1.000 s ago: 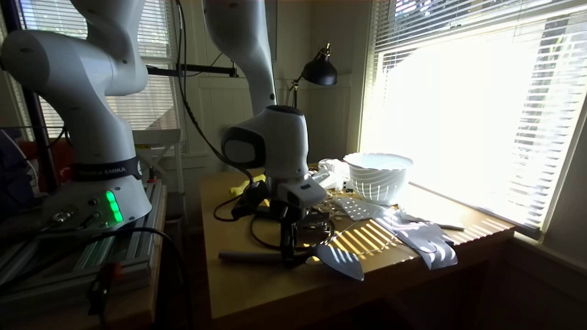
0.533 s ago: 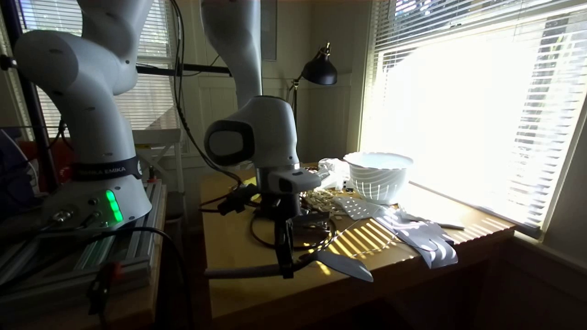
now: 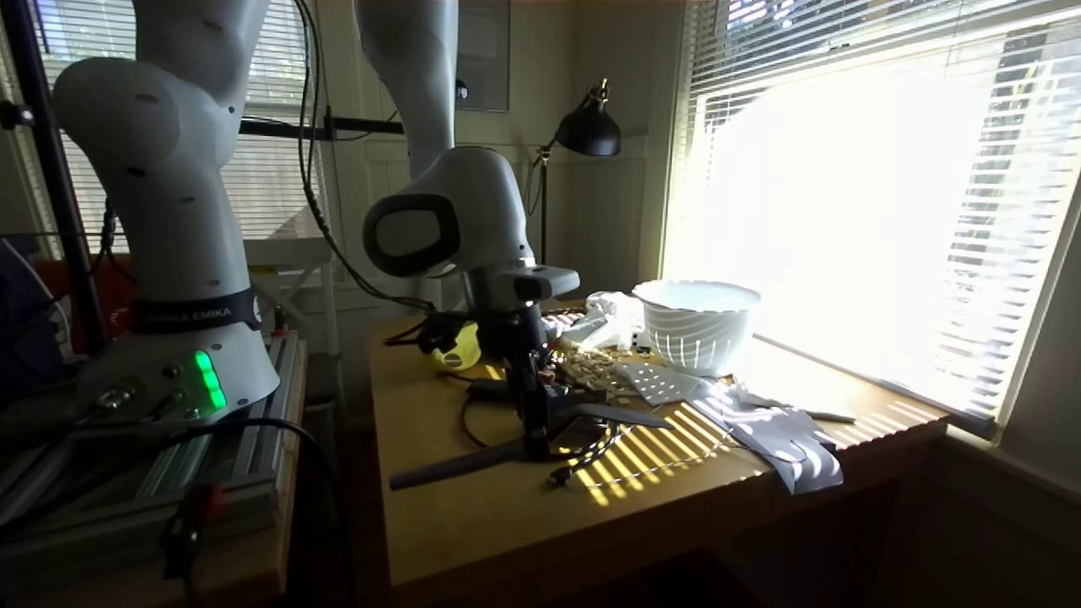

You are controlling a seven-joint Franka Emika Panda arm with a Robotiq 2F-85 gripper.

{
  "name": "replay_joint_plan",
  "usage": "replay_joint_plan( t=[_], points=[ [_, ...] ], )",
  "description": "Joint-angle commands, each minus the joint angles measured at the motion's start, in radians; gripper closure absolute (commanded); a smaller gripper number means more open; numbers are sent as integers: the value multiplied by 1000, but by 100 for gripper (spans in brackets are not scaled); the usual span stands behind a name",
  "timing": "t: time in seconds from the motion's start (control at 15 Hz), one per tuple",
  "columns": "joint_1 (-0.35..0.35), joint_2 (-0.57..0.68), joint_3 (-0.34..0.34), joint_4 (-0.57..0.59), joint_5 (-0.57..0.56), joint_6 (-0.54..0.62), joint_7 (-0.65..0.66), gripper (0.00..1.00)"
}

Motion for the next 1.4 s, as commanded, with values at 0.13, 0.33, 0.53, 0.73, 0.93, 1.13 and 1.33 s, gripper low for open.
replay_joint_plan(
  t=[0.13, 0.33, 0.53, 0.73, 0.93, 1.13, 1.33],
  points=[
    [415, 89, -206, -6, 395, 155, 57, 95],
    [625, 135, -265, -6, 607, 157, 52, 95],
    [780, 164, -310, 4, 748, 125, 45, 95],
    [908, 249, -351, 43, 887, 72, 63, 95],
    [1010, 357, -403, 92, 1019, -9, 103, 95],
    [1103, 499, -473, 140, 1106, -154, 183, 95],
    [1128, 517, -488, 167, 1069, -199, 238, 95]
  ],
)
